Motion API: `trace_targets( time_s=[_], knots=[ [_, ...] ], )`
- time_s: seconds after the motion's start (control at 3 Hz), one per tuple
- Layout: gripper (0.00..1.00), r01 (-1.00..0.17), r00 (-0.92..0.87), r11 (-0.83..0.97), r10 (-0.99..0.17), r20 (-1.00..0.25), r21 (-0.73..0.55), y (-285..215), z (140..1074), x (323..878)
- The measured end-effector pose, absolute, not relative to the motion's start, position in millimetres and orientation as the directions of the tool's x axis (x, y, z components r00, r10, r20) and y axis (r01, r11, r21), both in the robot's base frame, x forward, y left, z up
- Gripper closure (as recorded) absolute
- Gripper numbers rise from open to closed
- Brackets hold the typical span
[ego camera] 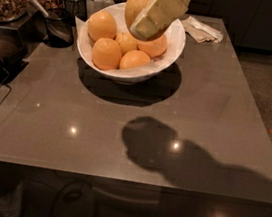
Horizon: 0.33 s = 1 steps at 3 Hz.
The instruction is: Pick orange from white bowl
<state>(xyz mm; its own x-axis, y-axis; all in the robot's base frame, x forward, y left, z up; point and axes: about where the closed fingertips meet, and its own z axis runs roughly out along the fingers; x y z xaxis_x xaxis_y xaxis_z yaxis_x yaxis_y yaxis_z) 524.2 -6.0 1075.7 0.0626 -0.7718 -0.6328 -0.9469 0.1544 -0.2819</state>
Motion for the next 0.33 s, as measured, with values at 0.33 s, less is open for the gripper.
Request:
trace_targets(
  time_s=[0.33],
  knots=[
    [1.0, -0.947, 0.063, 0.155, -0.772, -0.632, -0.283, -6.2, 1076.1, 523.4]
  ],
)
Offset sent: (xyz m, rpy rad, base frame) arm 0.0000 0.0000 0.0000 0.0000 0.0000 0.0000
